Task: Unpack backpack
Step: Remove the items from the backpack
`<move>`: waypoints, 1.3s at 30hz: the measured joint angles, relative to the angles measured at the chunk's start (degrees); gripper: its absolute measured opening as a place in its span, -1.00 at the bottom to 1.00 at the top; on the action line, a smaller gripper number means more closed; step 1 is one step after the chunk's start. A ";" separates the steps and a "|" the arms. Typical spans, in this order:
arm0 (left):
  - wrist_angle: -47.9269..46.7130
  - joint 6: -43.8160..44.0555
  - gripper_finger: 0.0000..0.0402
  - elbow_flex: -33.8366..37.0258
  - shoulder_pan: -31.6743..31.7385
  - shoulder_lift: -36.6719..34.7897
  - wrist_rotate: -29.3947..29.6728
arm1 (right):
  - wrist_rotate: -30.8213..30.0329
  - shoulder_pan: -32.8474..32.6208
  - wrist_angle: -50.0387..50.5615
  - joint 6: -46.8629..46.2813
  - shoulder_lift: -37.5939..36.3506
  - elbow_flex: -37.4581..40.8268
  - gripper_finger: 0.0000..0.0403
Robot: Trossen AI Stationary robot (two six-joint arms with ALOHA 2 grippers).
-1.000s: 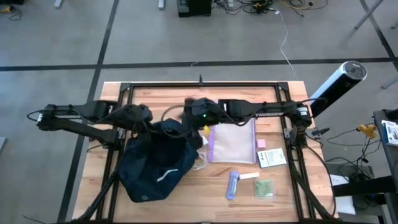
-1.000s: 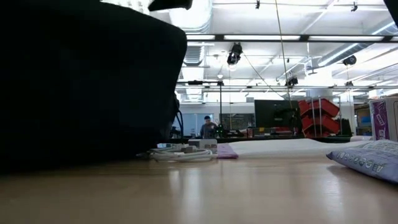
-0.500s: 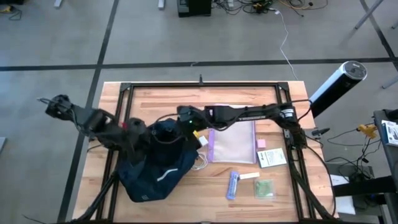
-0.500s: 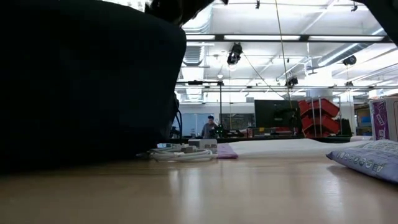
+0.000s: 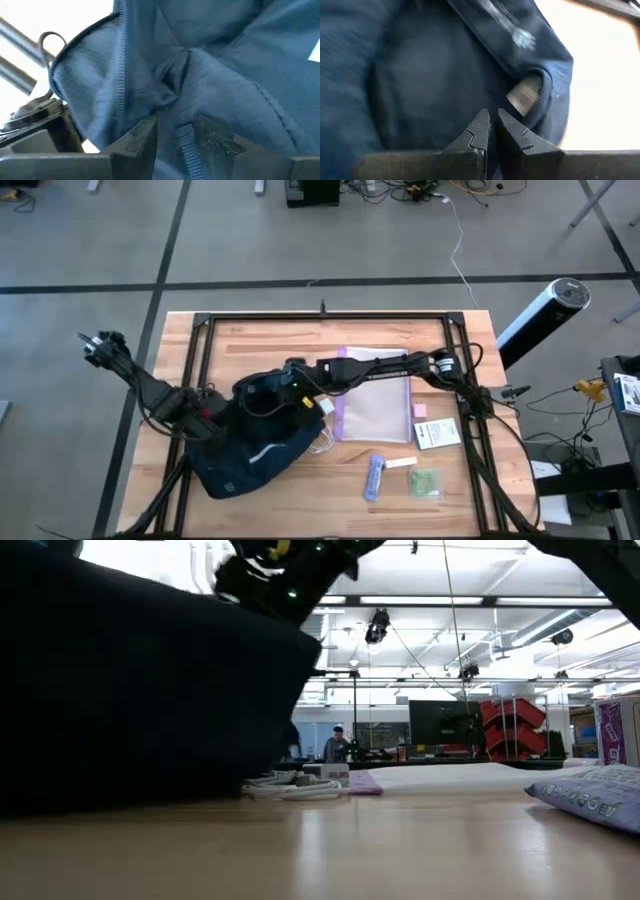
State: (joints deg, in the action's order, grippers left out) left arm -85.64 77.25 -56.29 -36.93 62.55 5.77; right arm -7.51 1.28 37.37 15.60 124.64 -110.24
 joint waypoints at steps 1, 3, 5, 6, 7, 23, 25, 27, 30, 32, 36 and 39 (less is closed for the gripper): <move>-0.54 0.85 -0.42 1.20 0.02 -0.87 0.81 | -1.71 0.02 2.24 -0.14 -0.60 0.00 -0.99; -3.02 3.29 -0.42 3.50 0.05 -2.79 2.61 | -3.05 0.01 6.50 -1.01 -1.92 0.00 -0.99; -4.78 6.44 -0.42 5.68 0.08 -4.91 3.89 | -3.02 0.01 10.97 -1.92 -3.33 0.00 -0.99; -4.33 7.73 -0.42 6.64 0.27 -6.34 4.66 | -2.93 0.00 12.84 -2.48 -3.95 -0.02 -1.00; -3.98 8.85 -0.42 7.71 0.57 -7.82 5.97 | -2.53 0.00 14.97 -2.80 -4.44 -0.02 -1.00; 4.52 -1.95 -0.49 0.22 4.26 -15.97 37.09 | 9.02 0.09 5.05 -1.96 -6.91 0.47 -1.00; 11.13 -6.96 -0.51 -0.26 4.26 -15.12 36.13 | 9.06 0.16 4.22 -2.39 -6.37 0.87 -1.00; 17.76 -11.92 -0.53 0.15 4.31 -13.59 34.44 | 10.32 -0.01 4.59 -3.42 -5.35 1.55 -1.00; 18.18 -12.20 -0.57 0.92 4.65 -10.57 33.26 | 15.95 -0.69 6.07 -5.00 -3.88 2.37 -1.00; 13.50 -8.05 -0.59 1.74 5.59 -9.22 31.05 | 21.46 -1.34 5.85 -6.06 -3.54 2.79 -1.00; 1.55 0.99 -0.61 4.64 10.29 -8.95 24.92 | 24.66 -2.79 4.82 -3.31 -3.56 3.05 -1.00; -0.46 2.33 -0.61 6.14 15.86 -11.02 21.54 | 31.16 -2.80 2.21 0.19 -3.56 3.08 -1.00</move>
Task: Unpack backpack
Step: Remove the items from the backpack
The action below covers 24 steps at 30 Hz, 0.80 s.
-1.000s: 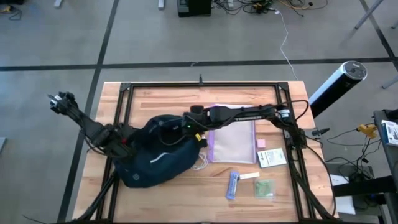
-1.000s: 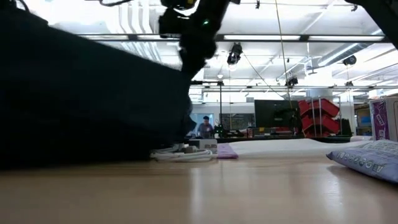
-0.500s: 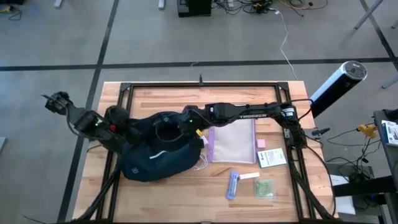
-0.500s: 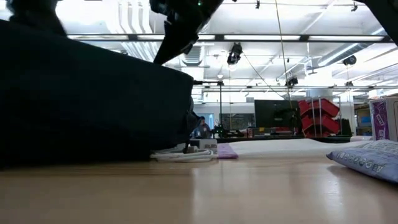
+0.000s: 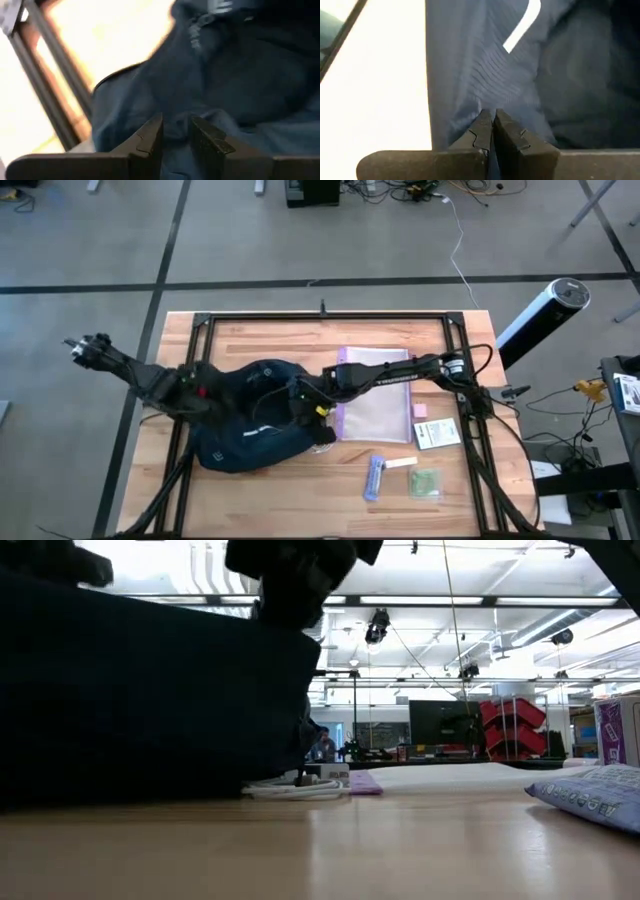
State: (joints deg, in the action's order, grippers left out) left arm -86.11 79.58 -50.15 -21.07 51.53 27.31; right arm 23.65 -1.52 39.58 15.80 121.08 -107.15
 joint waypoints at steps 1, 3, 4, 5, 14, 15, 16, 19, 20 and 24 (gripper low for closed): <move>-0.02 0.03 -0.61 0.26 2.06 -0.91 -0.55 | 3.71 0.02 -1.22 0.43 0.00 0.00 -1.00; 0.02 -0.93 -0.61 0.46 5.87 -2.56 -0.82 | 11.70 -0.35 -4.21 0.60 0.00 0.00 -1.00; 0.08 -1.75 -0.61 0.46 7.68 -3.34 -0.68 | 14.78 -0.68 -5.91 0.47 0.00 0.00 -1.00; 0.05 -2.44 -0.61 0.46 9.46 -4.07 -0.59 | 16.66 -1.00 -7.41 0.18 -0.03 -0.08 -1.00; 13.69 -11.87 -0.61 -8.90 13.23 -5.13 -0.84 | -6.27 0.43 -2.36 3.98 -0.63 -5.24 -1.00; 16.26 -13.11 -0.61 -10.21 13.11 -4.72 -0.75 | -9.28 0.78 -1.30 4.80 -0.65 -5.85 -1.00; 19.40 -14.43 -0.61 -10.88 12.81 -4.14 -0.76 | -11.48 1.21 -0.54 5.27 -0.69 -6.16 -1.00; 27.87 -14.54 -0.61 -11.19 10.99 -1.06 -2.70 | -15.03 2.71 3.36 5.87 -0.74 -6.15 -1.00; 29.05 -11.83 -0.61 -11.12 10.27 0.30 -5.41 | -16.31 3.22 5.27 5.95 -0.74 -6.07 -1.00; 27.75 -0.84 -0.61 -10.95 5.98 6.39 -15.88 | -17.70 5.06 12.96 7.40 -0.74 -5.48 -1.00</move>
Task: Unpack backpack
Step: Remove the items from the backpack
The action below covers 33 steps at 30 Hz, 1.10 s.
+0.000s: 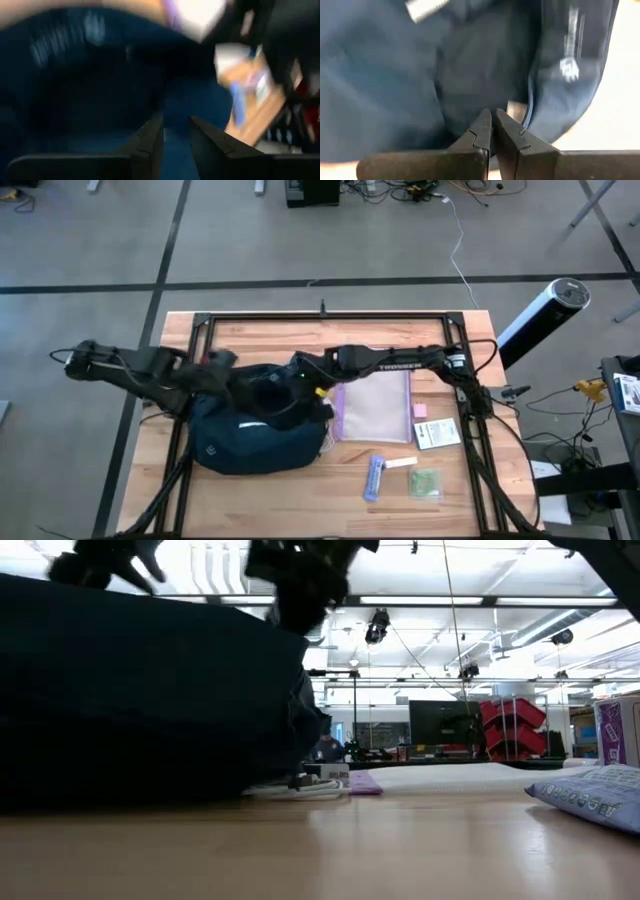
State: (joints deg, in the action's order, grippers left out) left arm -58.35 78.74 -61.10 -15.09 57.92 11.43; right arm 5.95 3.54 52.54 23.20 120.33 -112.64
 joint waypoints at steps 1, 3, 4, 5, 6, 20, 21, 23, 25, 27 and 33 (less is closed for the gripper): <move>-1.25 1.91 -0.61 0.00 -1.10 1.27 -1.47 | -0.04 0.26 0.96 0.00 0.00 0.20 -1.00; -6.16 6.20 -0.61 0.00 -2.18 3.27 -3.59 | -0.07 0.37 1.91 0.54 0.00 0.45 -1.00; -9.19 8.21 -0.61 0.00 -2.39 3.96 -4.44 | -0.01 0.30 2.03 0.90 0.00 0.54 -1.00; -12.39 9.94 -0.61 0.00 -2.55 4.51 -5.37 | 0.04 0.23 1.98 1.10 0.00 0.62 -1.00; -16.32 11.50 -0.61 0.00 -2.81 5.07 -6.59 | 0.12 0.15 2.04 1.23 0.00 0.64 -1.00; -27.40 9.30 -0.61 13.68 2.51 -1.68 -2.97 | 0.43 -2.70 -4.09 -9.80 0.23 7.18 -1.00; -27.10 8.30 -0.61 14.96 3.55 -2.42 -0.92 | 0.41 -3.13 -4.62 -10.75 0.24 8.02 -1.00; -25.01 3.97 -0.61 17.03 6.96 -3.73 2.42 | 0.50 -4.40 -5.05 -12.20 0.26 8.89 -1.00; -24.06 -1.14 -0.61 16.95 11.74 -4.06 3.70 | 0.90 -5.87 -6.93 -12.91 0.23 9.34 -1.00; -20.57 -8.25 -0.61 15.73 16.93 -3.96 5.67 | 2.07 -7.24 -9.30 -13.00 0.23 9.53 -1.00; -4.98 -35.94 -0.61 10.54 36.67 -0.72 6.65 | 6.51 -10.05 -16.81 -13.37 0.13 8.86 -1.00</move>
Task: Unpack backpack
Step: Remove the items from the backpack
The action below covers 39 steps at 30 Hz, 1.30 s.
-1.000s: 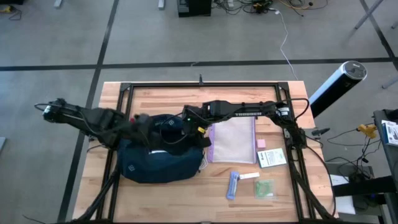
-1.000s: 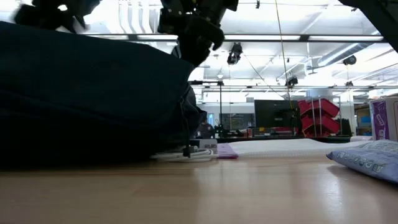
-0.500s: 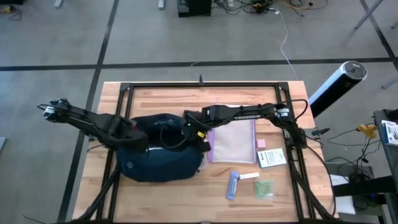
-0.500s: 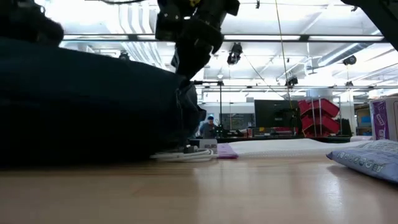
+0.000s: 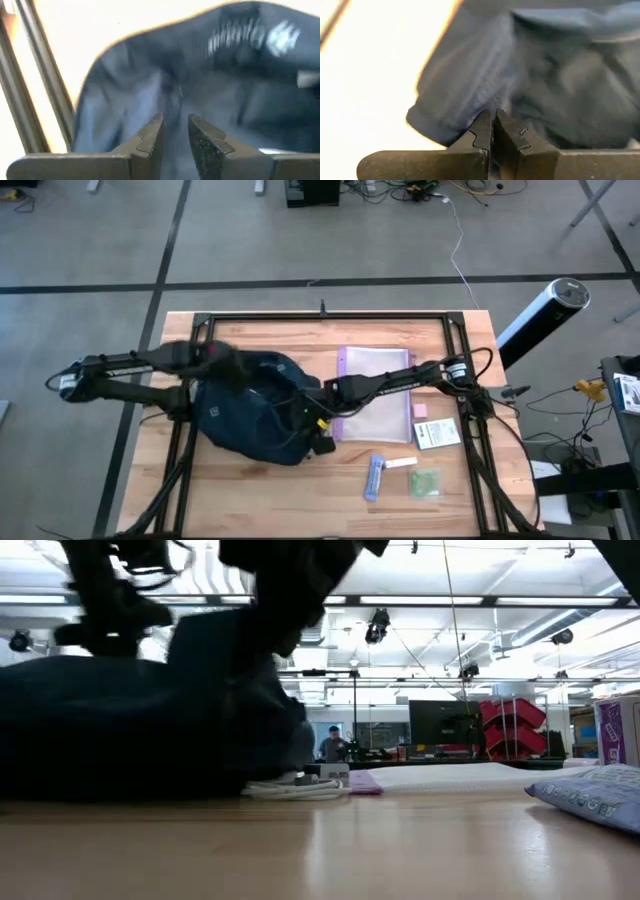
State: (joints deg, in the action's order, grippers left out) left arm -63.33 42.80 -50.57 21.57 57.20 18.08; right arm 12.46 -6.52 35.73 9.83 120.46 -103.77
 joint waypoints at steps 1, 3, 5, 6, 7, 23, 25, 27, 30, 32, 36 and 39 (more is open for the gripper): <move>1.23 -4.79 -0.61 -1.26 3.61 1.28 -0.03 | 0.17 -0.21 -0.99 0.23 0.00 -0.22 -1.00; 4.33 -14.07 -0.61 -4.59 10.12 4.09 -0.46 | 0.12 -0.21 -2.35 0.61 0.02 -1.61 -1.00; 5.52 -21.44 -0.61 -8.82 15.00 6.85 -3.94 | -0.05 -0.05 -3.04 0.72 0.02 -4.72 -1.00; 5.41 -23.79 -0.61 -11.20 16.54 8.12 -7.27 | -0.22 0.18 -2.53 1.13 -0.08 -6.56 -1.00; 5.43 -25.46 -0.61 -13.66 17.37 9.16 -10.90 | -0.70 0.48 -0.73 1.41 -0.34 -8.37 -1.00; 23.53 -9.26 -0.61 -7.85 -22.35 9.66 -5.90 | -29.41 7.84 39.06 -0.08 -10.28 -20.95 -1.00; 26.40 -6.96 -0.61 -4.17 -25.82 11.19 -5.58 | -29.02 9.01 39.47 -1.09 -10.84 -20.50 -1.00; 26.73 -3.45 -0.61 -1.49 -27.69 13.05 -5.40 | -28.90 9.69 39.09 -1.39 -11.08 -19.86 -1.00; 24.38 1.09 -0.61 1.78 -29.70 15.06 -7.97 | -28.37 10.02 38.13 -1.83 -11.15 -18.94 -1.00; 21.16 3.19 -0.61 3.18 -31.00 15.91 -12.08 | -27.85 10.05 38.17 -1.96 -11.23 -18.18 -1.00; 7.87 7.09 -0.61 2.93 -34.27 14.65 -15.58 | -20.25 10.11 37.38 -4.02 -11.13 -16.15 -1.00; -3.57 9.38 -0.61 0.40 -36.04 11.61 -15.44 | -12.96 9.55 33.87 -4.73 -11.08 -13.20 -1.00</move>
State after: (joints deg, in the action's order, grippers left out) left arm -66.91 52.18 -50.16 -14.47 68.81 2.64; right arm -0.50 3.04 69.60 5.10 109.38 -116.97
